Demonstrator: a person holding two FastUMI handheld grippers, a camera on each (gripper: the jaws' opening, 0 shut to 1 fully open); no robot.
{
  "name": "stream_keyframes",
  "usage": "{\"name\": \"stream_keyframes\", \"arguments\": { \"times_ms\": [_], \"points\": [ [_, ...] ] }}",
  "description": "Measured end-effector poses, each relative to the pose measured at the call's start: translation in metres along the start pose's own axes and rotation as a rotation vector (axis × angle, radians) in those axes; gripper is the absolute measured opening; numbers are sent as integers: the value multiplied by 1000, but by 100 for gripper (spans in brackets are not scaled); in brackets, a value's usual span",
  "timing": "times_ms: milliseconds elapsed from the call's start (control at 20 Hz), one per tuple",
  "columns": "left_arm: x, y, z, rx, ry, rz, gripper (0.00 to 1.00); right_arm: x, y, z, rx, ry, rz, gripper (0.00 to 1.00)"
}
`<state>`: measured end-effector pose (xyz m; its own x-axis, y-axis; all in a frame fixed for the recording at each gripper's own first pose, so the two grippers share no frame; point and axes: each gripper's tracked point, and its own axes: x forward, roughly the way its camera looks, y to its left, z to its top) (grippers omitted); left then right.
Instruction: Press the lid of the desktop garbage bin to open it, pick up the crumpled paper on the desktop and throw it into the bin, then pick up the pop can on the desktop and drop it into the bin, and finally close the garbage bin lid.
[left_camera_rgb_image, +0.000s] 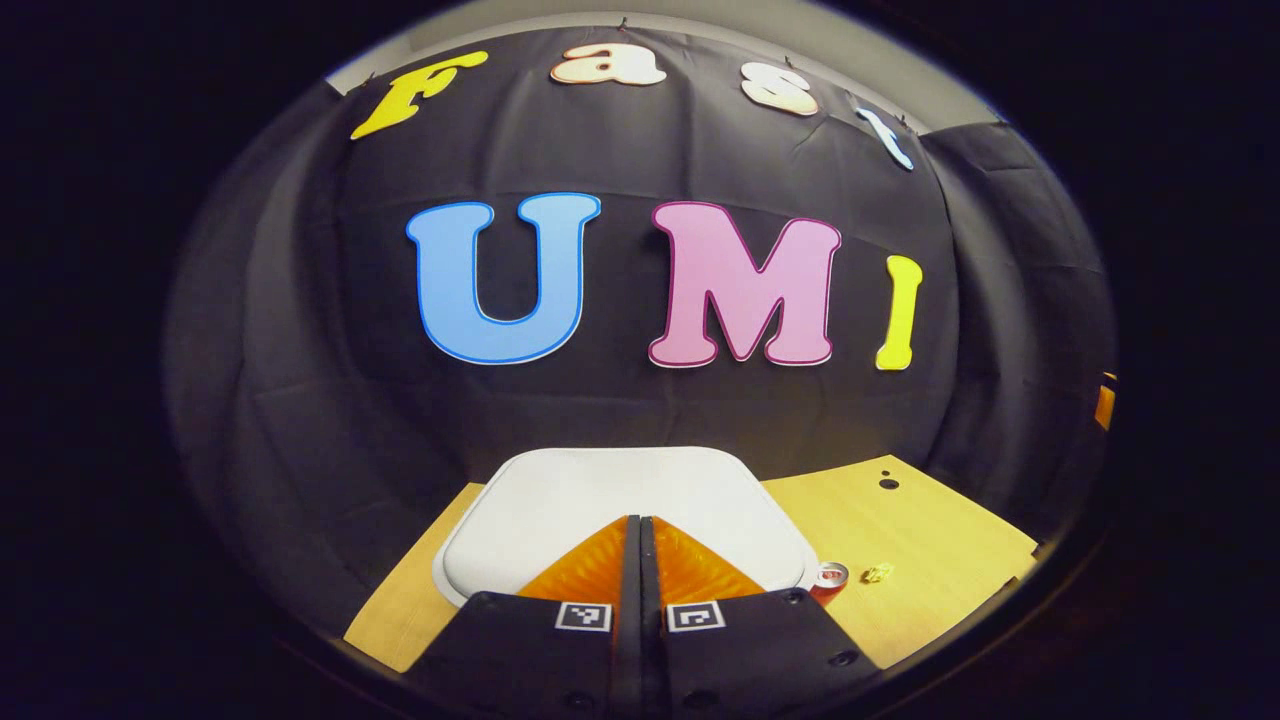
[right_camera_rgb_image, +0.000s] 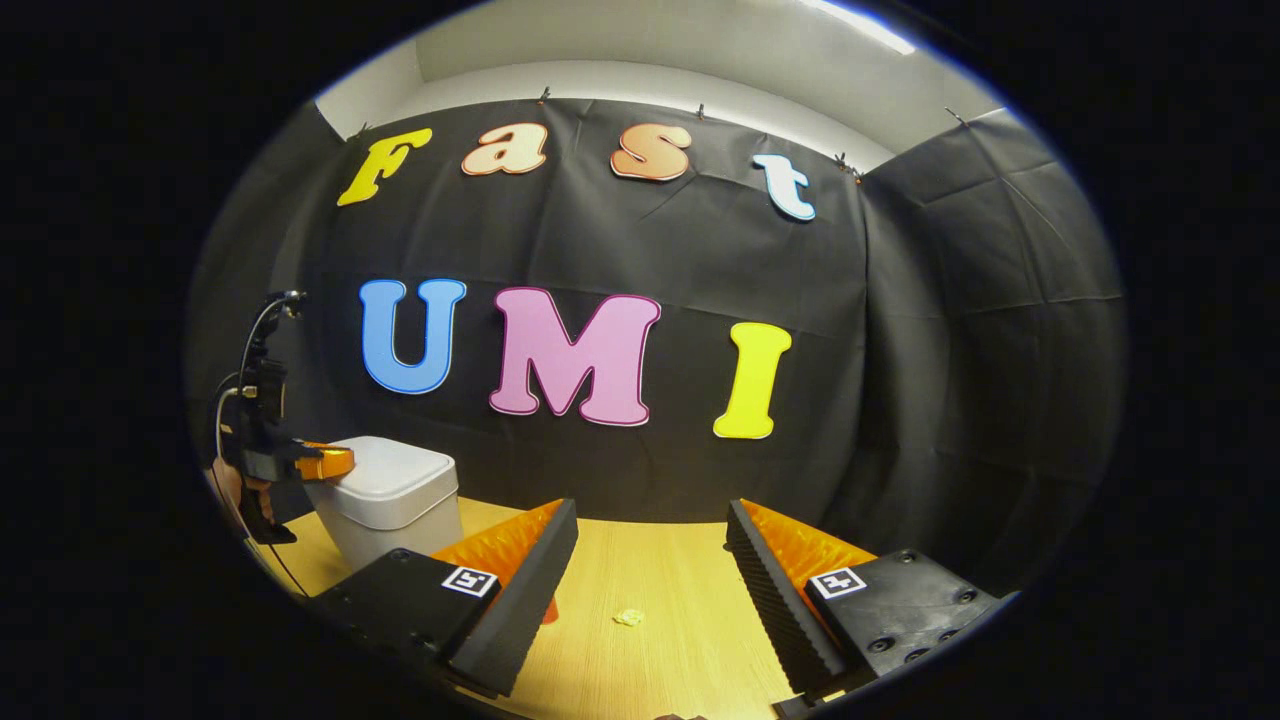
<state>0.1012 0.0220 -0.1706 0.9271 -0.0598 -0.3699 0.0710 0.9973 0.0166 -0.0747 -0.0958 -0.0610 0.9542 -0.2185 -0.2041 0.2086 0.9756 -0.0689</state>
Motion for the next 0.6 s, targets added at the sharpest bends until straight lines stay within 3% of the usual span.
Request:
{"name": "stream_keyframes", "arguments": {
  "times_ms": [350, 600],
  "points": [
    [-26, -5, 93, -49, -200, 13, 5, 0, 8, 12, -15, -32, 24, 97],
    [-52, -39, 115, -64, -251, -25, 5, -1, 23, 10, -7, -15, 66, 97]
  ]
}}
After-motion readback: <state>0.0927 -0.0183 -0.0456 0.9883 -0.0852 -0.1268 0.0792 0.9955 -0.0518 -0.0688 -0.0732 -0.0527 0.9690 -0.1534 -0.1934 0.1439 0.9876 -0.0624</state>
